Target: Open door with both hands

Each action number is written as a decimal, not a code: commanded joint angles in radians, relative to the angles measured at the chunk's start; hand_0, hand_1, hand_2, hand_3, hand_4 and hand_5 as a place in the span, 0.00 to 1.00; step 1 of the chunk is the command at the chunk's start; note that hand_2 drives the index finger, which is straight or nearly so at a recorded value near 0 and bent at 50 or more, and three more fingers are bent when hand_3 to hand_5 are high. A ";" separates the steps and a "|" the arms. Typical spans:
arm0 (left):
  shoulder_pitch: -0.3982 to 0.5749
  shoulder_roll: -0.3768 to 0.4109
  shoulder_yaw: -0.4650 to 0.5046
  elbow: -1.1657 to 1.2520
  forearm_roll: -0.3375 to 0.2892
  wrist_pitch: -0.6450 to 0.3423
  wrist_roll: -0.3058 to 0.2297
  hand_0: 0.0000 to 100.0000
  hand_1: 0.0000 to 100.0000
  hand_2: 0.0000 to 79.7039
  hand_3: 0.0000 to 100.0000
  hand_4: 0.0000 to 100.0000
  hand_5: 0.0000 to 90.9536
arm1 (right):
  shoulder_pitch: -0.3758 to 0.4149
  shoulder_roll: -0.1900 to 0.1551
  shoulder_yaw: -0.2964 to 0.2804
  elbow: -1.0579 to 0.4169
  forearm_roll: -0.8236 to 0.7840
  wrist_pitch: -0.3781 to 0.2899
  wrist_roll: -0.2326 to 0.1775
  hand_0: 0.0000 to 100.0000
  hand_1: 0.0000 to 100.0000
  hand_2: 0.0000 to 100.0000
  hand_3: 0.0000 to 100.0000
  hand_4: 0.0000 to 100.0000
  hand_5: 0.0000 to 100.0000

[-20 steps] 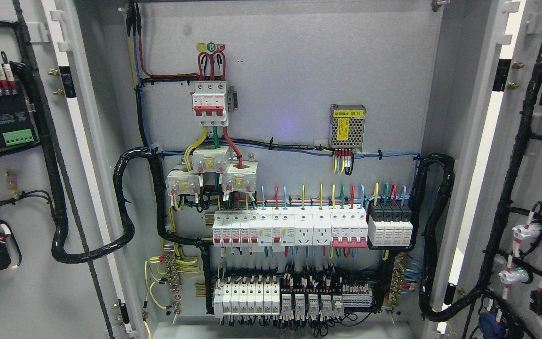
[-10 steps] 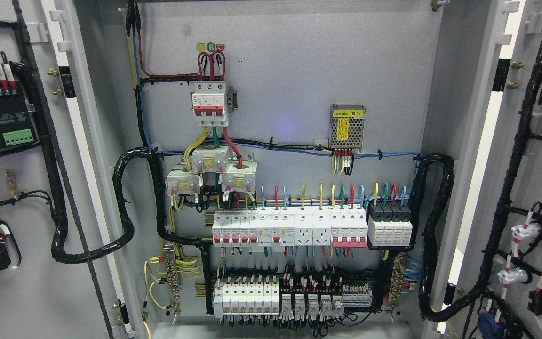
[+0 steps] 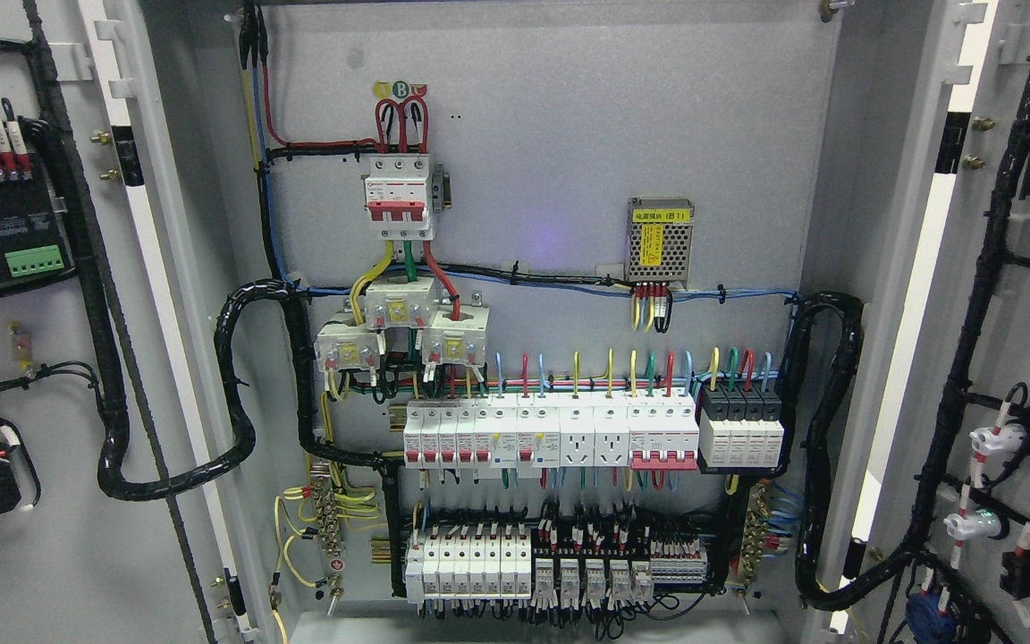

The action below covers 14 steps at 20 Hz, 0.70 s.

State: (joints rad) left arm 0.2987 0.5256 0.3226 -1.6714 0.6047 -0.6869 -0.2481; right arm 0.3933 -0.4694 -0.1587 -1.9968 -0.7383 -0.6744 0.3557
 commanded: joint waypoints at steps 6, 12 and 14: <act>0.074 -0.130 -0.275 -0.100 -0.132 0.000 0.000 0.00 0.00 0.00 0.00 0.00 0.00 | -0.016 0.015 0.333 0.085 0.086 0.001 0.002 0.38 0.00 0.00 0.00 0.00 0.00; 0.194 -0.288 -0.321 -0.044 -0.344 0.007 -0.002 0.00 0.00 0.00 0.00 0.00 0.00 | -0.004 0.083 0.459 0.183 0.183 -0.001 0.002 0.38 0.00 0.00 0.00 0.00 0.00; 0.218 -0.329 -0.327 0.011 -0.397 0.017 -0.003 0.00 0.00 0.00 0.00 0.00 0.00 | 0.013 0.097 0.499 0.223 0.192 -0.001 0.002 0.38 0.00 0.00 0.00 0.00 0.00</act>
State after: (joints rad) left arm 0.4318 0.3815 0.1089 -1.7224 0.3551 -0.6848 -0.2465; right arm 0.3859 -0.4358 0.1150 -1.9066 -0.6083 -0.6744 0.3578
